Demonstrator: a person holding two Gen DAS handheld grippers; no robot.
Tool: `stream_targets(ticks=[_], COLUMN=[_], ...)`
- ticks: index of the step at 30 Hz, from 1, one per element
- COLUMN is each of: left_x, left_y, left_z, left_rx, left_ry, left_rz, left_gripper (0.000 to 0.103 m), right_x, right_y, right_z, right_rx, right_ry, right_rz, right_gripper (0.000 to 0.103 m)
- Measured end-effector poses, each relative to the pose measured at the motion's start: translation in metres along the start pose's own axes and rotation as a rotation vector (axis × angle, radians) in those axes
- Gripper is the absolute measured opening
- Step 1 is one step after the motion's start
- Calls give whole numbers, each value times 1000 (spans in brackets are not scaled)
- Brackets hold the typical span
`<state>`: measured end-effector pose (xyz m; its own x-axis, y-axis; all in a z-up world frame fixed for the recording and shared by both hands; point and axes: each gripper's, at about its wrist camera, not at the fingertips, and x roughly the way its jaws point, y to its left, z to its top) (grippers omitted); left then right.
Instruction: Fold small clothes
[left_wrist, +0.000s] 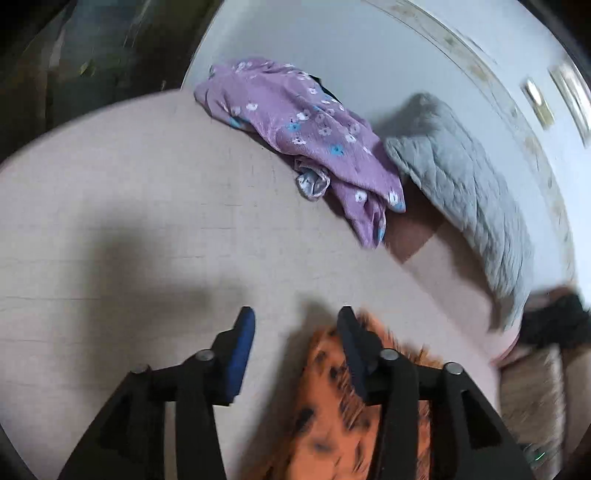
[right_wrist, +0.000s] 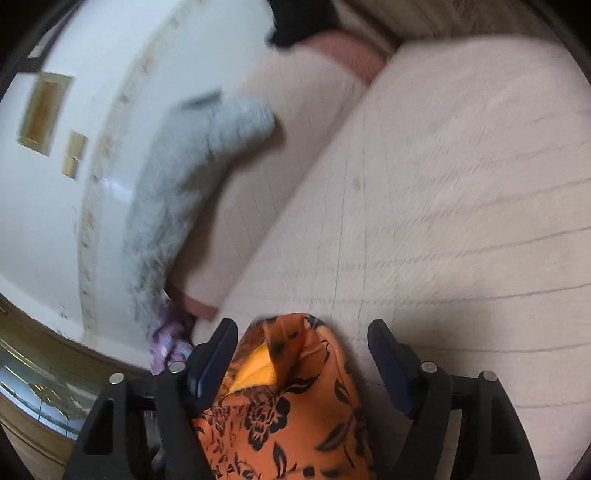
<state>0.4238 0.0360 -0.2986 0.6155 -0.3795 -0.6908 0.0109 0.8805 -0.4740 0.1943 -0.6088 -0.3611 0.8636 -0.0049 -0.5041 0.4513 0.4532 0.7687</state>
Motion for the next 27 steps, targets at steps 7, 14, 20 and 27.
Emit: stream_targets(ticks=[7,14,20,27], left_x=[-28,-22,-4,13], left_y=[-1,25,25,21], left_z=[-86,-146,-134,-126], left_rx=[175,-141,-236,-293], left_ry=[94,263,216,156], left_rz=[135,-86,-116,-125], left_gripper=[63,63,75,36], right_x=[-37,-74,-33,18], right_y=[15,-28,-35,-17], right_z=[-50,-110,-130,-114], right_rx=[-168,52,176,161], right_ry=[151,245,268,146], right_rz=[-40,77,110,58], right_gripper=[64,69,69,40])
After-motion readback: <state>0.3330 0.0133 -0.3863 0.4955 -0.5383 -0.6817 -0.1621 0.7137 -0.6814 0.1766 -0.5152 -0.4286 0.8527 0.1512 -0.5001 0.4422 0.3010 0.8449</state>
